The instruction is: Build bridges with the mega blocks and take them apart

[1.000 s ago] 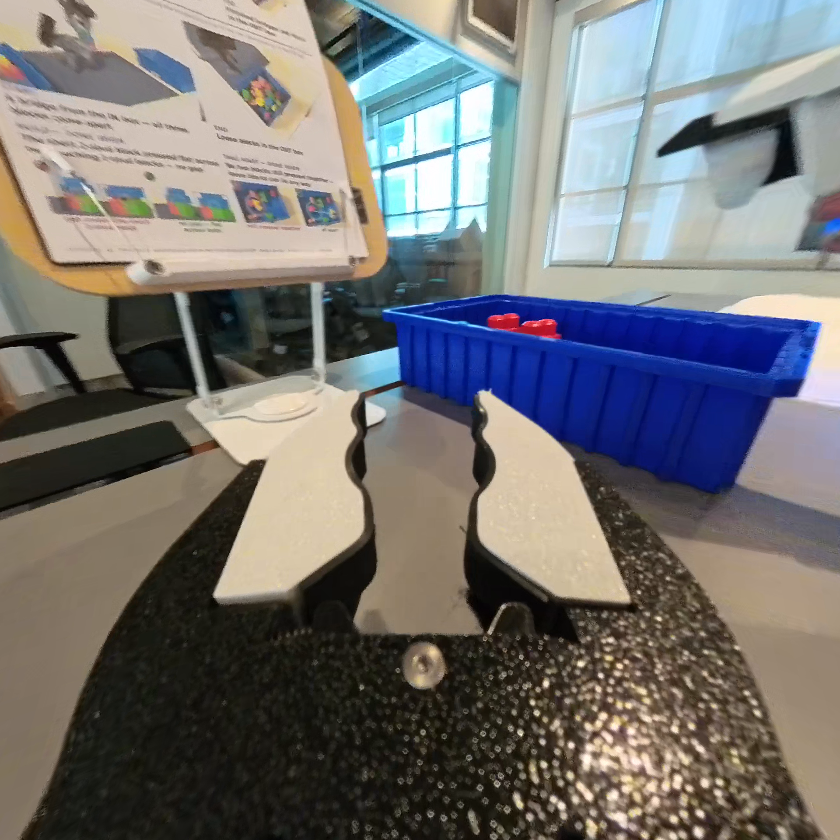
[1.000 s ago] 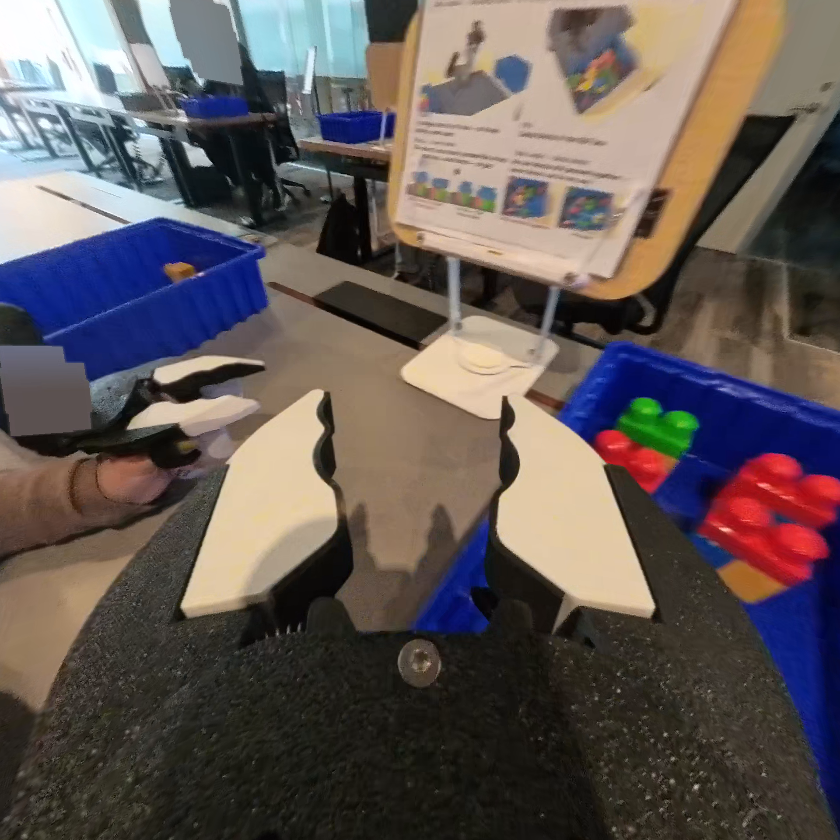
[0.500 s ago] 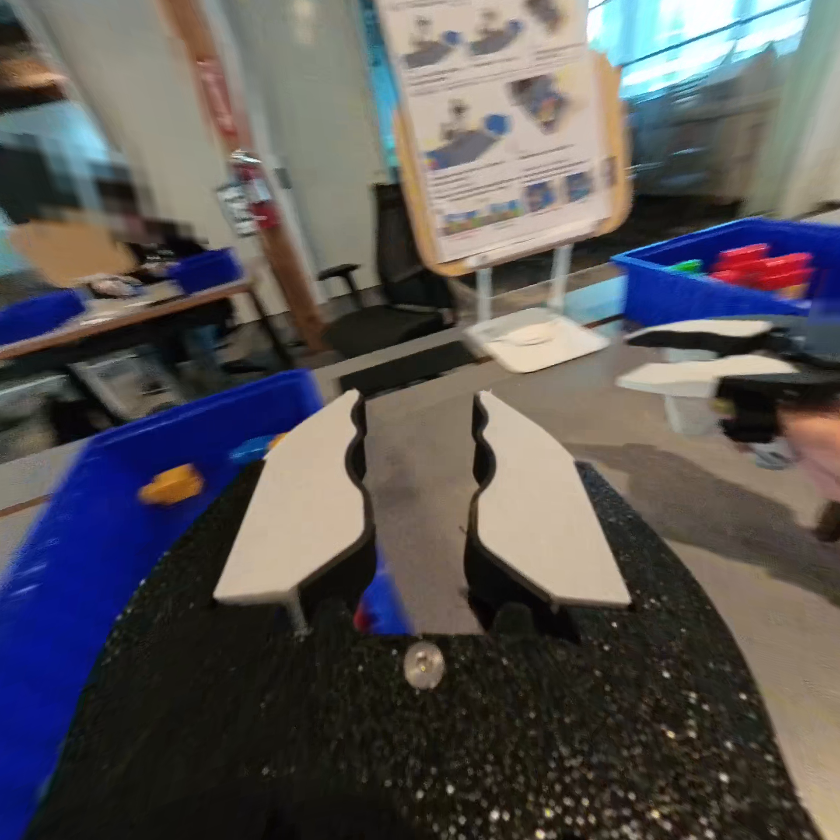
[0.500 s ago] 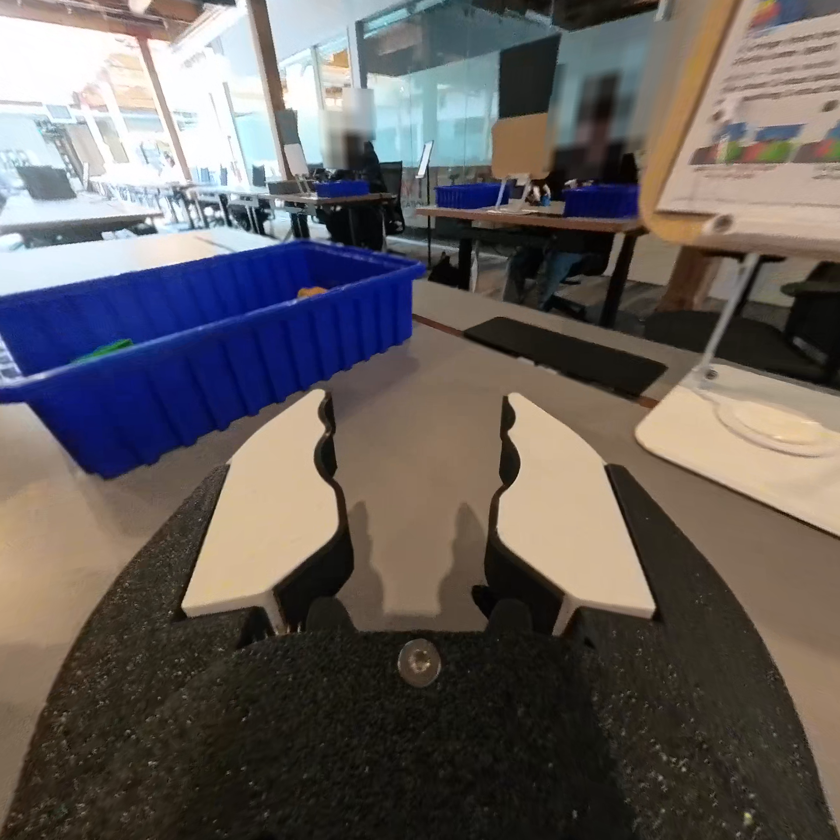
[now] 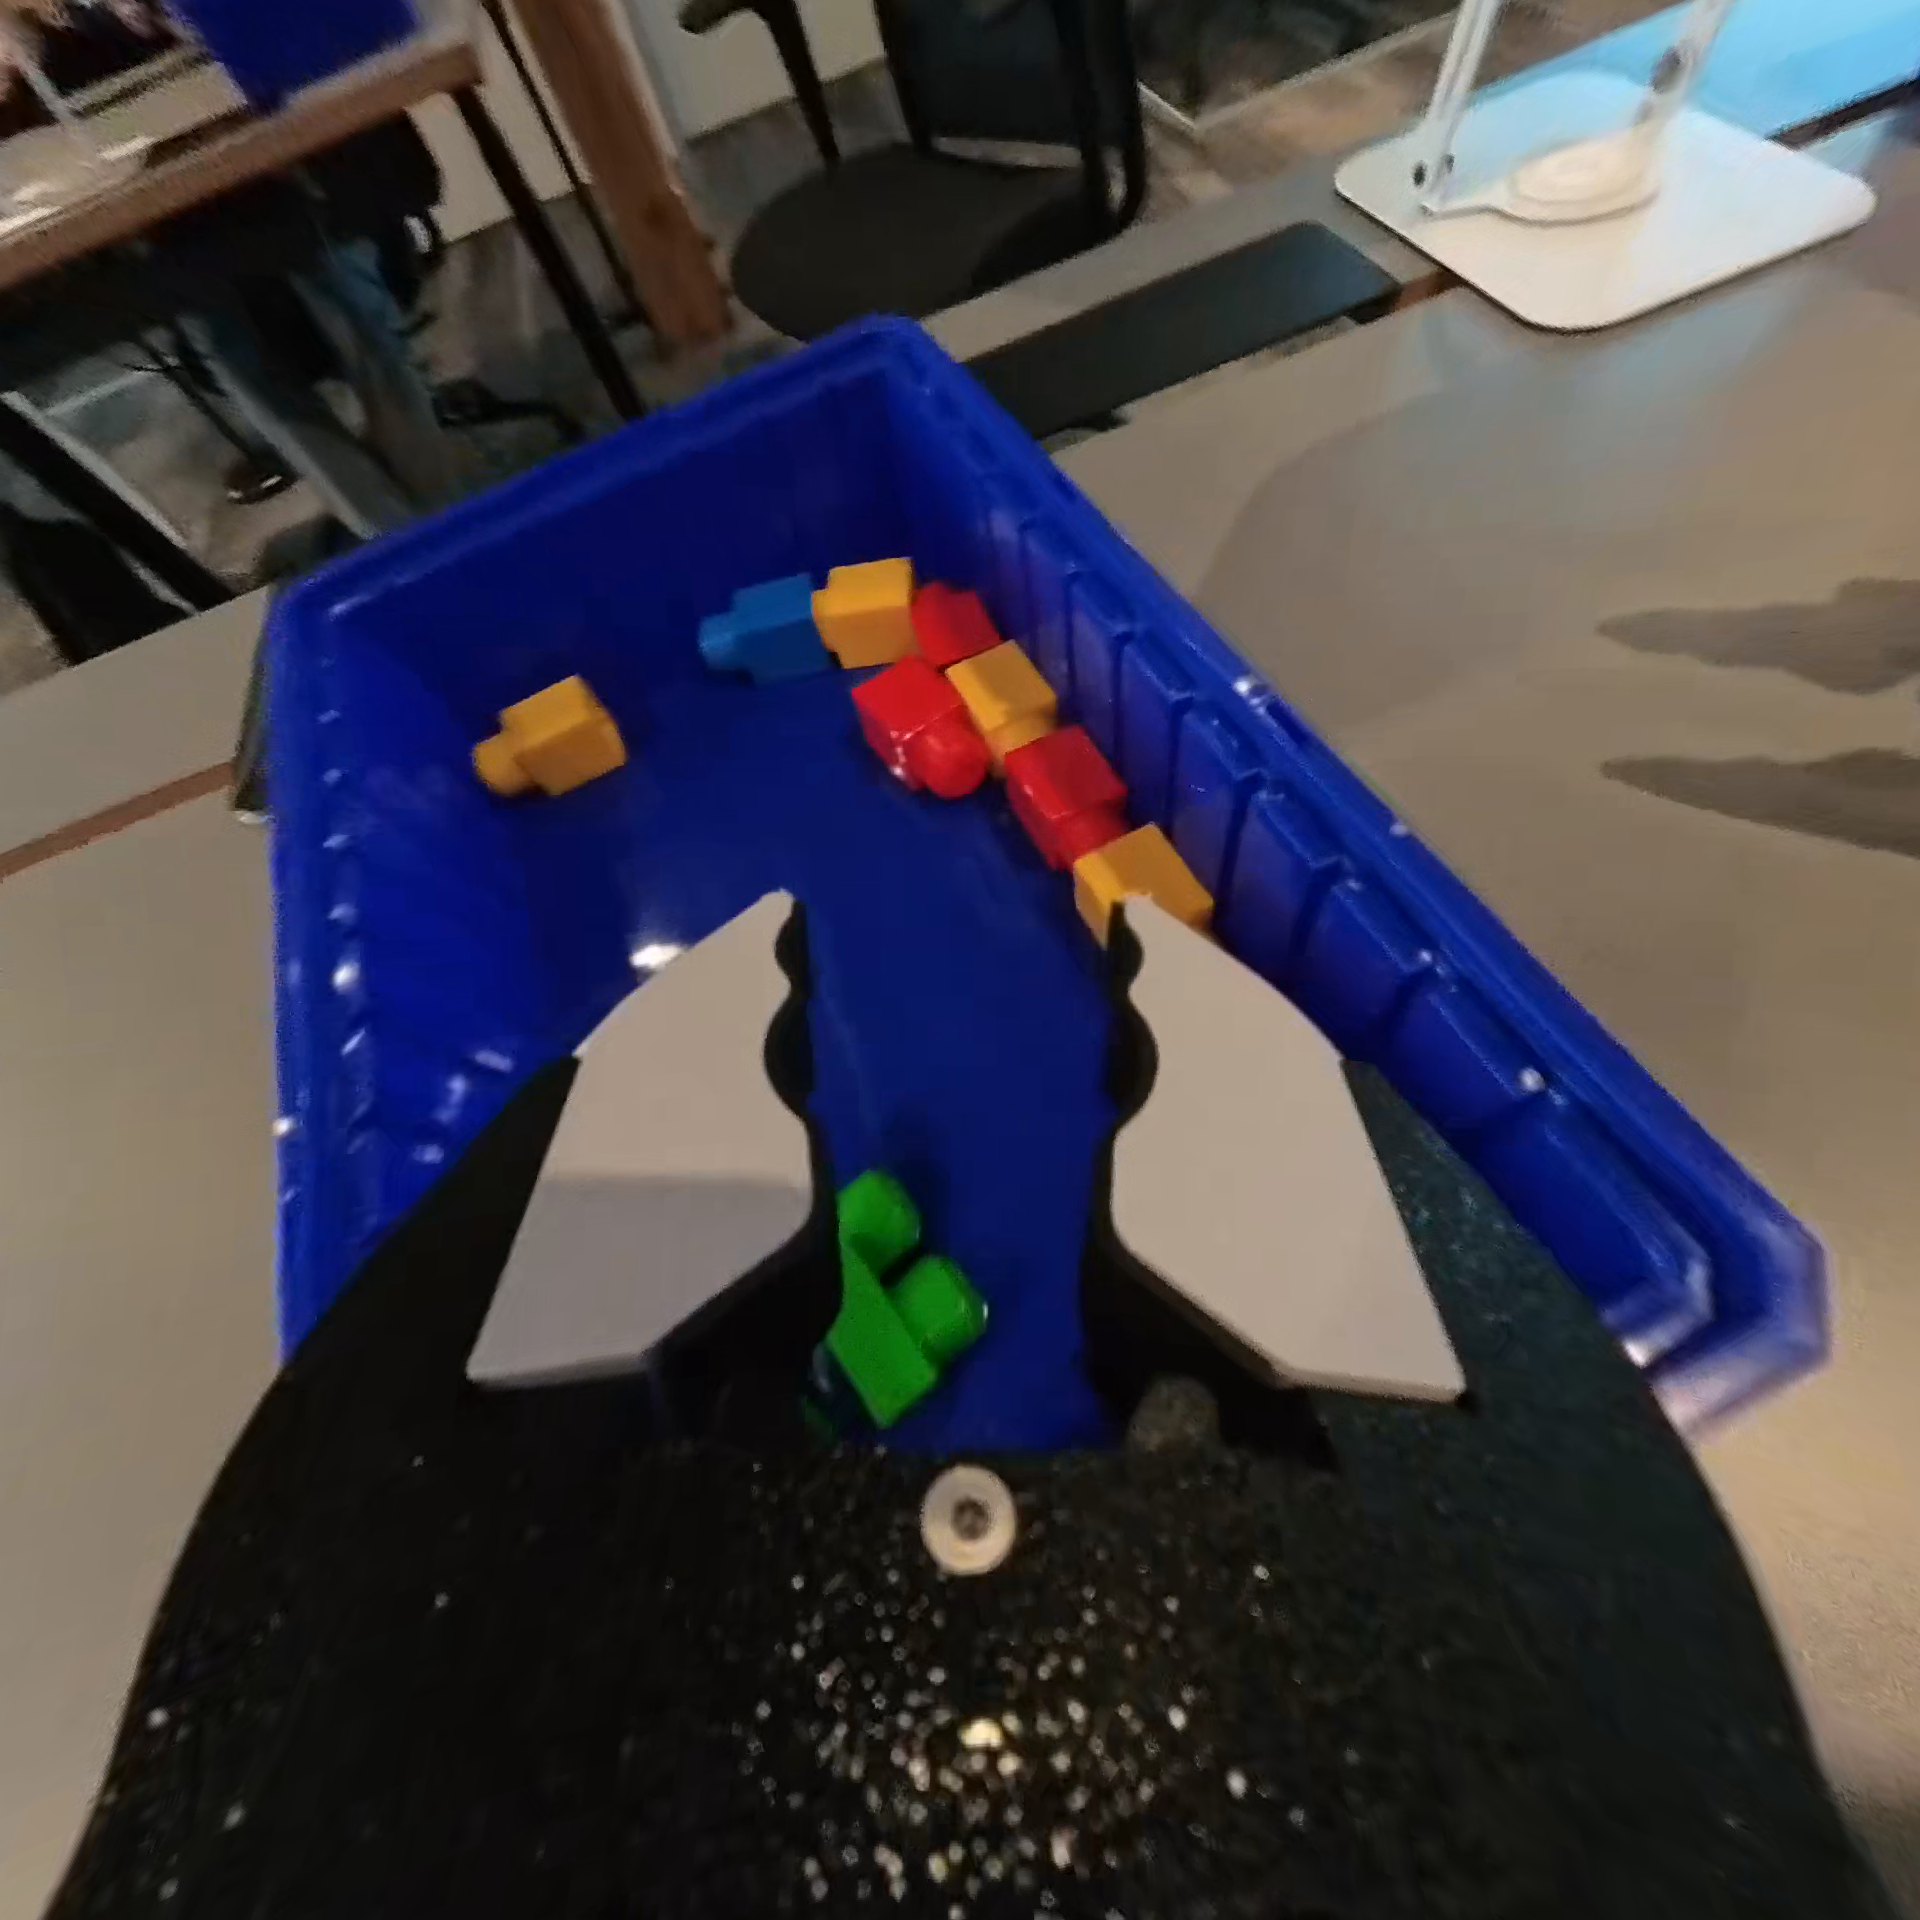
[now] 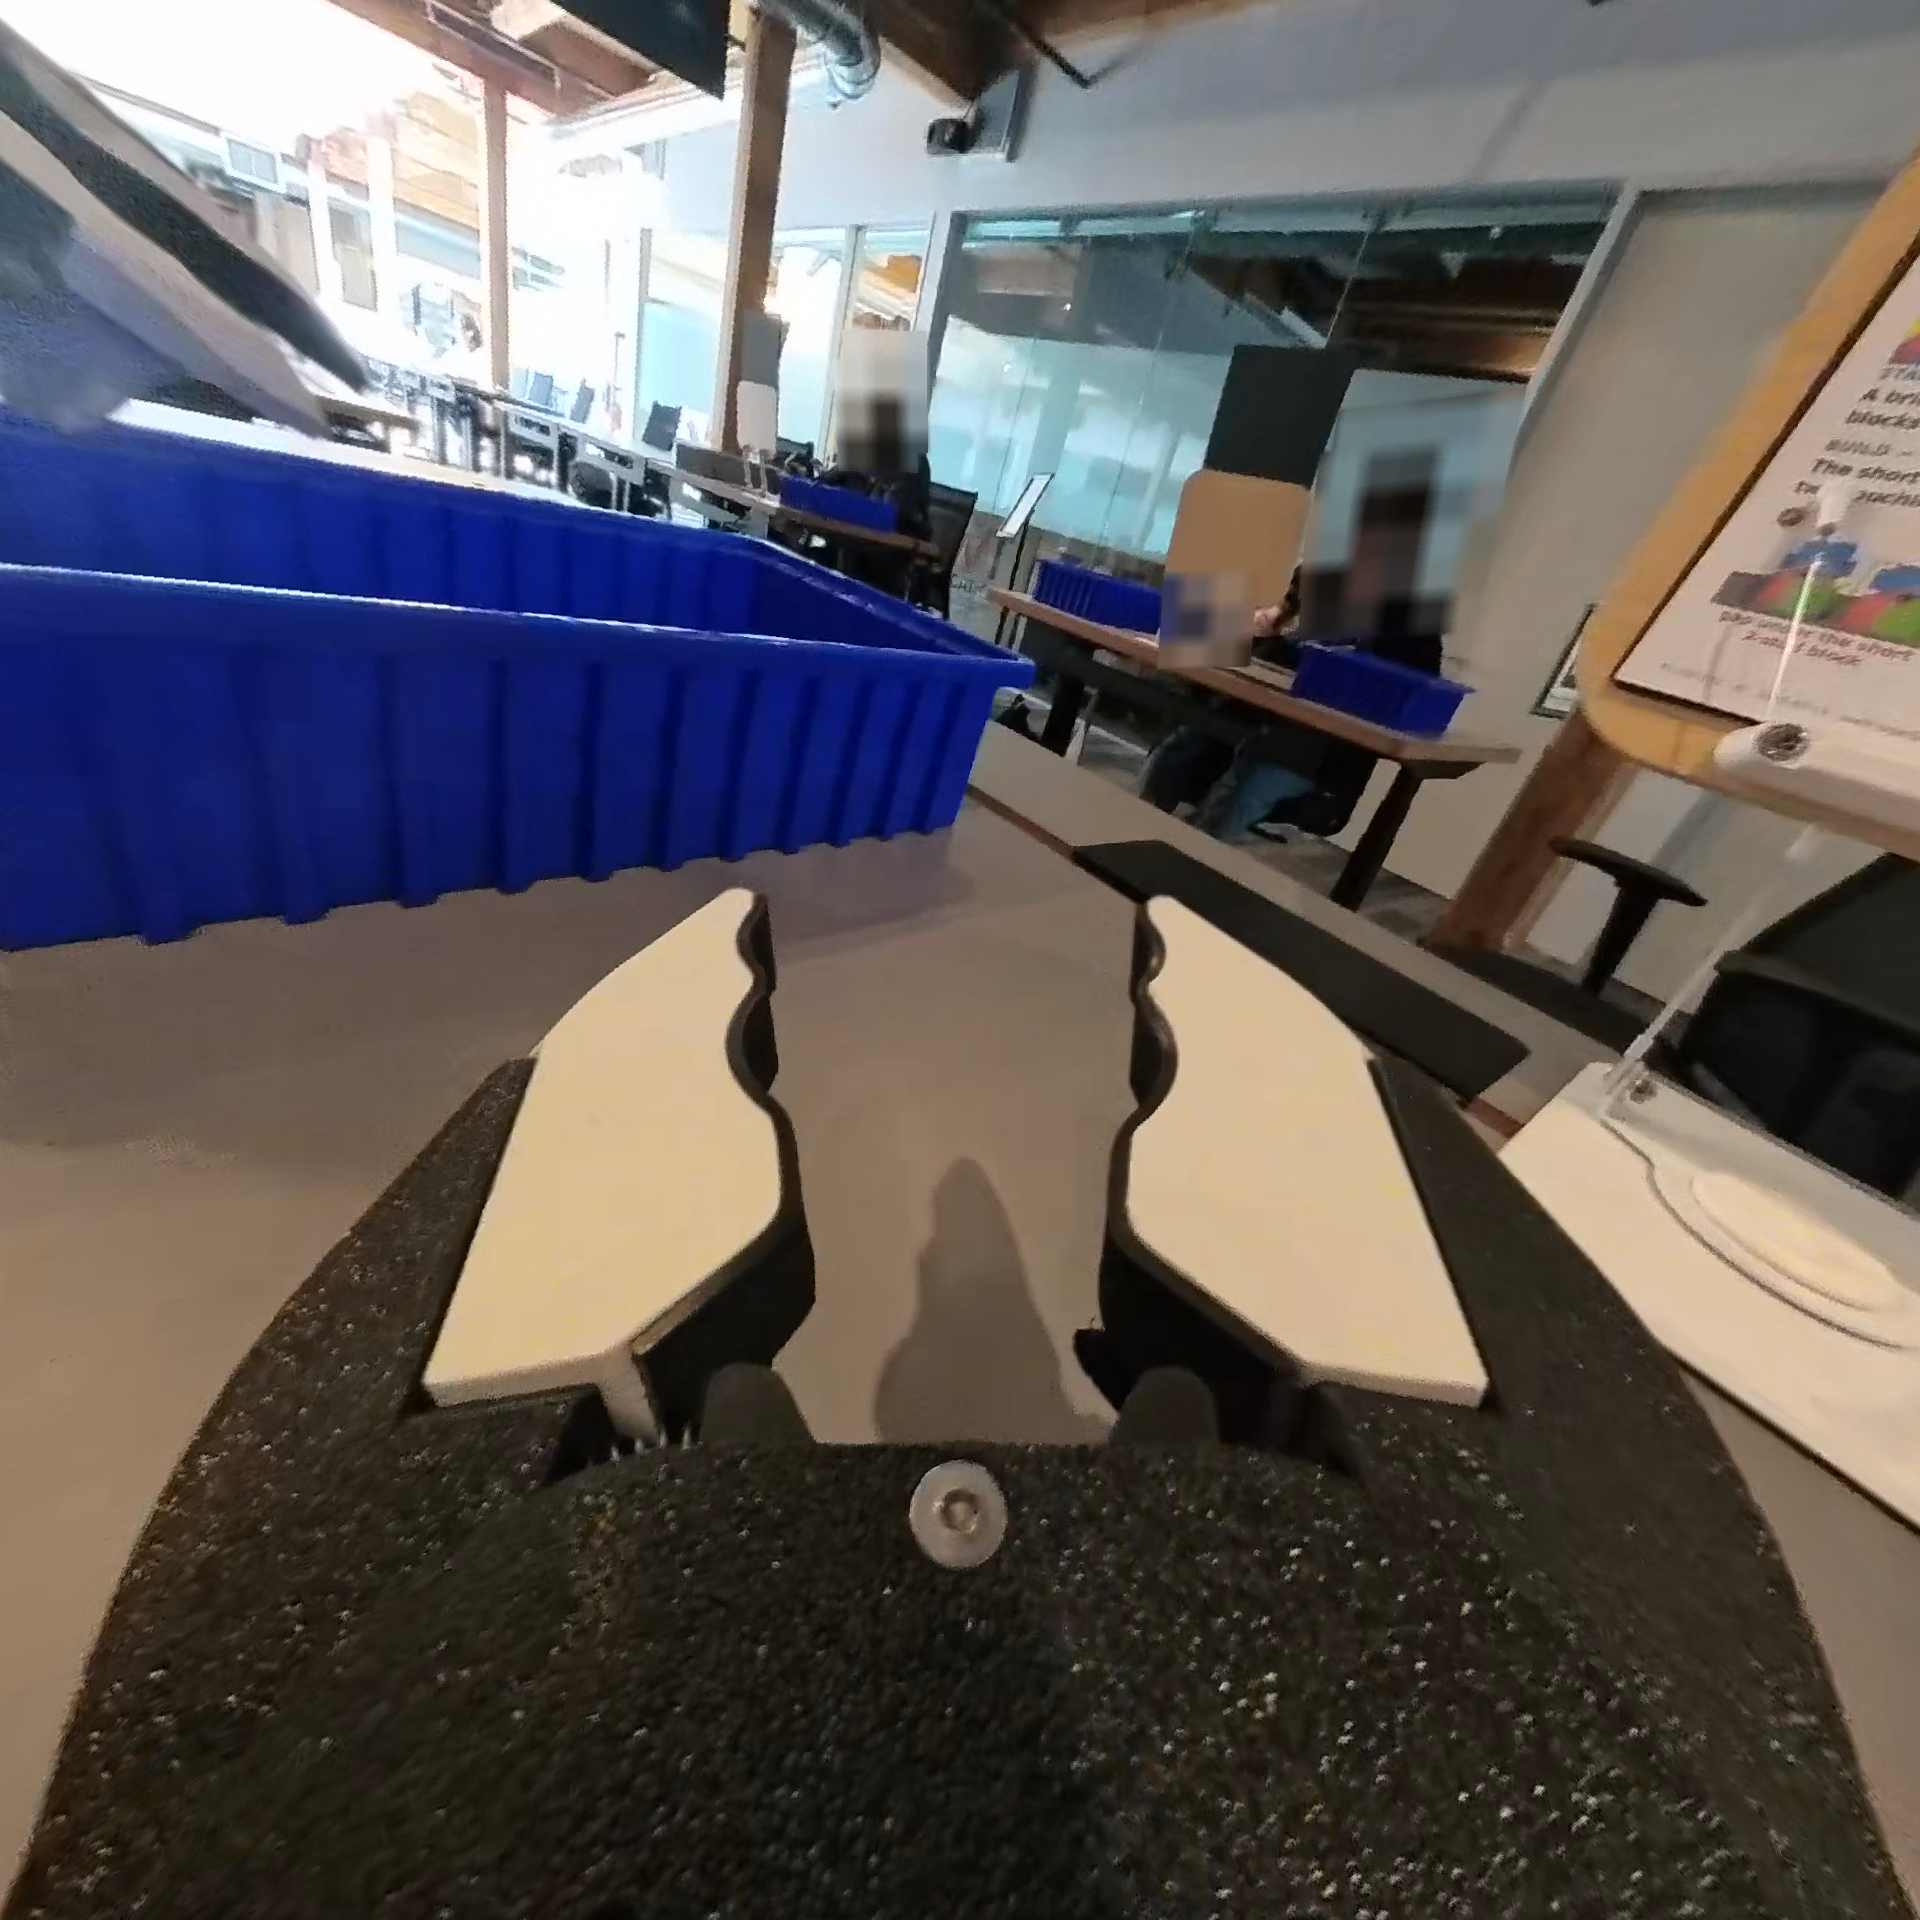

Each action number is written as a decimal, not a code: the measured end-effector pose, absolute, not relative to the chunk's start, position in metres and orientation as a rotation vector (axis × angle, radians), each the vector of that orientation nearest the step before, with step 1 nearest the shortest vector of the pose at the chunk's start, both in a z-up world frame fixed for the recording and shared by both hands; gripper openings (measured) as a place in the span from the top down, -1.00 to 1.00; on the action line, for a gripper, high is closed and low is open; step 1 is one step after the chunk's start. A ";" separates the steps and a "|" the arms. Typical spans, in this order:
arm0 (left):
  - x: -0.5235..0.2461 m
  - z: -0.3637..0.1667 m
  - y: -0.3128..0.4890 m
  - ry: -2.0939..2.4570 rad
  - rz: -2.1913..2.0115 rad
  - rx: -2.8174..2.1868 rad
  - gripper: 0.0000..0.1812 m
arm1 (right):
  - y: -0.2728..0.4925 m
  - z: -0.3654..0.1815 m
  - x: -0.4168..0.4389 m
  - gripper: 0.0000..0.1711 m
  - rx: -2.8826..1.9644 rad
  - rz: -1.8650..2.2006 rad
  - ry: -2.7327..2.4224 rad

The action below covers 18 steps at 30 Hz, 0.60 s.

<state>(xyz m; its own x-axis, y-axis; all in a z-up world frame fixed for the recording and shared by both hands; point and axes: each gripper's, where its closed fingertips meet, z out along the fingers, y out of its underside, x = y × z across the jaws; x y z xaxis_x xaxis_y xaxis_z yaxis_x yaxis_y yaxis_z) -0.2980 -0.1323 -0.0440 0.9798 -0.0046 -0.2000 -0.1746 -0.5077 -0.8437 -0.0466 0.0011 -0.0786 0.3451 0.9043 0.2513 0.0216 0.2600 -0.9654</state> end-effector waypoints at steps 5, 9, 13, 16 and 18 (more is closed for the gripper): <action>-0.310 -0.079 -0.070 0.313 0.218 -2.252 0.25 | 0.006 -0.071 -0.049 0.25 -1.070 0.793 -1.035; -0.314 -0.116 -0.041 0.627 0.190 -2.377 0.10 | 0.002 -0.070 -0.050 0.29 -1.051 0.808 -1.052; -0.322 -0.134 -0.019 0.913 0.291 -2.383 0.11 | -0.001 -0.074 -0.054 0.33 -1.044 0.796 -1.089; -0.331 -0.141 -0.007 1.034 0.329 -2.416 0.12 | -0.003 -0.076 -0.057 0.34 -1.037 0.790 -1.118; -0.339 -0.148 -0.003 1.078 0.310 -2.476 0.10 | -0.003 -0.078 -0.059 0.35 -1.035 0.781 -1.129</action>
